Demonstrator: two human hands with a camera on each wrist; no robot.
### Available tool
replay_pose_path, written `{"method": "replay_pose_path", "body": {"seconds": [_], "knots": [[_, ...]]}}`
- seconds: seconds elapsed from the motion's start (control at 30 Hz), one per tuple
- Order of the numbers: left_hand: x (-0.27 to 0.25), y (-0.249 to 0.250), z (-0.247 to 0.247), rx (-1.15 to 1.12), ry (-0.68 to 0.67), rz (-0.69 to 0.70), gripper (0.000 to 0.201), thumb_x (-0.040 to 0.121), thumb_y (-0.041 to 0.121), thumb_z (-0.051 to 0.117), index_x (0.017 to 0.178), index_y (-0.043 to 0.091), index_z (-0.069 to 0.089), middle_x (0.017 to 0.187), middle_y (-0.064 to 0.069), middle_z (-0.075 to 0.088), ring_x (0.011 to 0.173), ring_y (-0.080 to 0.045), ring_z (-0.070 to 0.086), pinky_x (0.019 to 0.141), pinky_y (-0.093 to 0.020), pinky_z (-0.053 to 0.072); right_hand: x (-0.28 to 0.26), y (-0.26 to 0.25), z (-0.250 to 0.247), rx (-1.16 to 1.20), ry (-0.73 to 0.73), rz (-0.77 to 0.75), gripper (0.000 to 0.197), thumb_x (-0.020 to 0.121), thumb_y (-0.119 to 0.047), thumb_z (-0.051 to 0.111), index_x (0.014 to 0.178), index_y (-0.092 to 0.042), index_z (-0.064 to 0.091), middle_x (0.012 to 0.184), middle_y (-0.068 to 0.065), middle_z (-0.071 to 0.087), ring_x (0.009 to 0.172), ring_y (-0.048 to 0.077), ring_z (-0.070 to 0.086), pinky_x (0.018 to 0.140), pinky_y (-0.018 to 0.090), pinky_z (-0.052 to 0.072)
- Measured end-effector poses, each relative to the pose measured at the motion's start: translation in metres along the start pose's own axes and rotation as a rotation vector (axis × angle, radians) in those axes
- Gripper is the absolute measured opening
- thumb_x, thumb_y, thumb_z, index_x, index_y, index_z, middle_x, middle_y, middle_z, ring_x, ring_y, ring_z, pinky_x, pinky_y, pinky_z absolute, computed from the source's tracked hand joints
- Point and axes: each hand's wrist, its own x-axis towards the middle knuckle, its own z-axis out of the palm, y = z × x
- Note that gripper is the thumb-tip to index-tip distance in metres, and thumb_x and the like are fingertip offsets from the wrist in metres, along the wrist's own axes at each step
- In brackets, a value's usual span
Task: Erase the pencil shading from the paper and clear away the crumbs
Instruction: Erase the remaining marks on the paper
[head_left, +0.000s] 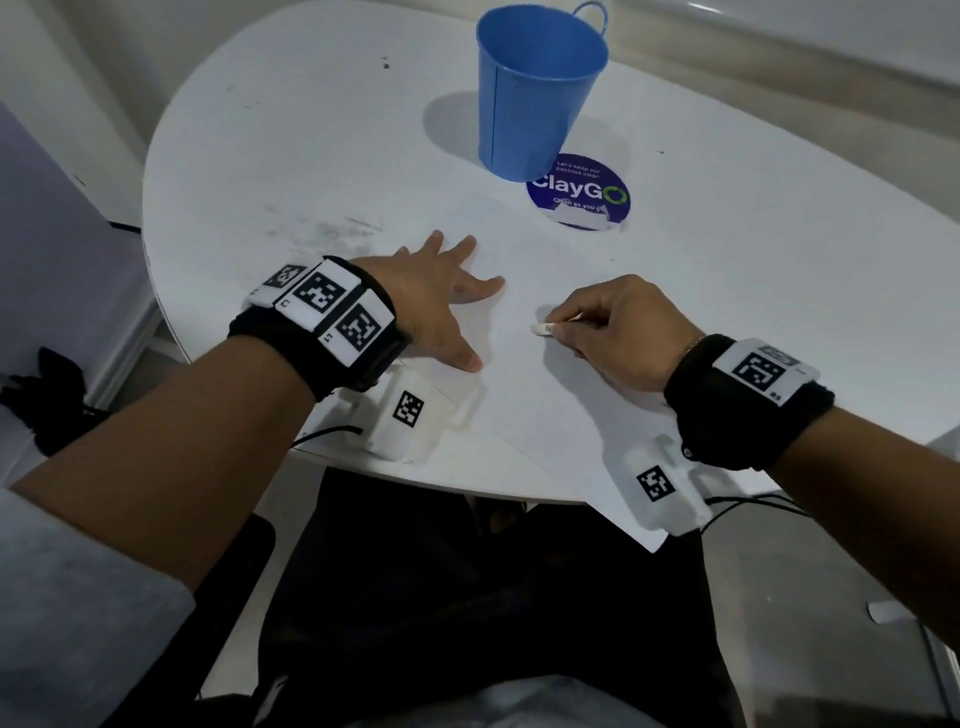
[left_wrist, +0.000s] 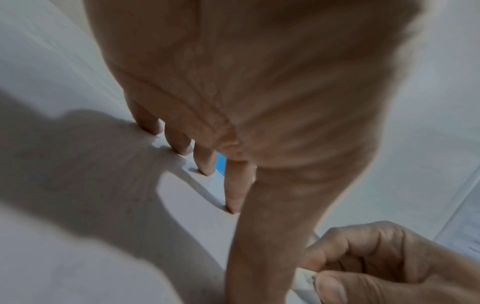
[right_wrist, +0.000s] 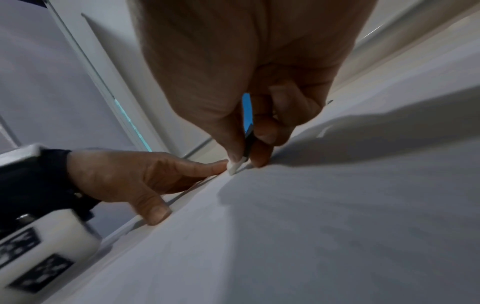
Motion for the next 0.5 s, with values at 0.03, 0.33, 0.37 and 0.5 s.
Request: {"method": "replay_pose_path", "body": {"seconds": [0.03,0.33,0.37,0.5], "knots": [[0.000,-0.001,0.000,-0.003,-0.002,0.001,0.092,0.087,0.050,0.073,0.155,0.054,0.011,0.165,0.018,-0.020,0.152,-0.012,-0.019,0.122,-0.037,-0.004,-0.004,-0.003,0.002,-0.025,-0.022,-0.032,0.011,0.091,-0.026,0.066,0.083,-0.031,0.072,0.069,-0.009,0.065,0.063,0.013,0.060,0.068,0.030,0.052],[0.003,-0.004,0.004,-0.003,0.019,0.005,0.093,0.085,0.054,0.074,0.154,0.057,0.012,0.165,0.018,-0.019,0.153,-0.015,-0.017,0.123,-0.040,-0.001,0.002,-0.013,-0.007,-0.263,0.049,-0.040,0.016,0.091,-0.023,0.062,0.100,-0.022,0.075,0.092,-0.001,0.071,0.089,0.021,0.065,0.080,0.029,0.048],[0.003,-0.004,0.004,-0.005,0.017,0.007,0.093,0.085,0.054,0.074,0.154,0.057,0.012,0.165,0.018,-0.019,0.153,-0.014,-0.017,0.123,-0.039,-0.002,-0.008,-0.021,0.002,-0.290,-0.027,-0.121,0.017,0.091,-0.022,0.062,0.103,-0.021,0.074,0.094,-0.001,0.072,0.089,0.020,0.064,0.082,0.030,0.049],[0.002,-0.004,0.002,-0.007,0.012,0.010,0.093,0.085,0.054,0.074,0.154,0.057,0.012,0.164,0.019,-0.020,0.153,-0.013,-0.018,0.123,-0.039,-0.002,-0.015,-0.027,0.006,-0.251,-0.155,-0.170,0.015,0.091,-0.024,0.064,0.100,-0.024,0.076,0.091,-0.008,0.074,0.083,0.014,0.065,0.083,0.030,0.051]]}}
